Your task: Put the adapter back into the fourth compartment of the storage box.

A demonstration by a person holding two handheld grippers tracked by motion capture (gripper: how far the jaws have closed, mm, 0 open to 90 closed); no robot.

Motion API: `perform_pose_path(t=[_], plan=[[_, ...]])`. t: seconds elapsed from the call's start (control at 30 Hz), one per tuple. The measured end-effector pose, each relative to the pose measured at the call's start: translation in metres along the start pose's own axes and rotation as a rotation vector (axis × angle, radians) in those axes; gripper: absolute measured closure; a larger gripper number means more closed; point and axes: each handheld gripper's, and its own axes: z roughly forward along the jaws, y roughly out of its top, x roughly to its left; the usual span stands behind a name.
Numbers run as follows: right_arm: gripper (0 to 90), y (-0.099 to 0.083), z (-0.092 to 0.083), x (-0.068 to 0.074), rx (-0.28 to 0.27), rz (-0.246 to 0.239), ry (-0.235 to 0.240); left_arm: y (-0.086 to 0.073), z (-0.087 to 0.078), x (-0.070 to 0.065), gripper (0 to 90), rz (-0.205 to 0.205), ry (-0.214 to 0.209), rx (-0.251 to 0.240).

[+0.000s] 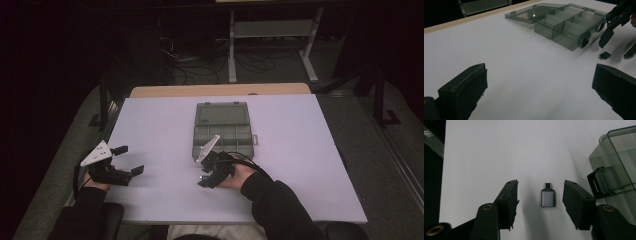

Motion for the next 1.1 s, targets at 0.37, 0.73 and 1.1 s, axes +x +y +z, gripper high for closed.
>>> perform_pose_path(t=[0.37, 0.73, 1.1], plan=[[61.5, 0.0002, 0.0066, 0.003, 0.039, -0.028, -0.062, 0.0, 0.0, 0.0001, 0.0, 0.001, 0.0, 0.001], [74.5, -0.0001, 0.0076, 0.002, 0.049, -0.022, -0.068, -0.0002, 0.0003, 0.0002, 0.0, 0.0, -0.002, 0.002], [74.7, -0.0001, -0.002, -0.0018, 0.023, -0.002, -0.062, -0.0001, 0.0004, 0.0, 0.0, -0.001, -0.002, 0.001]])
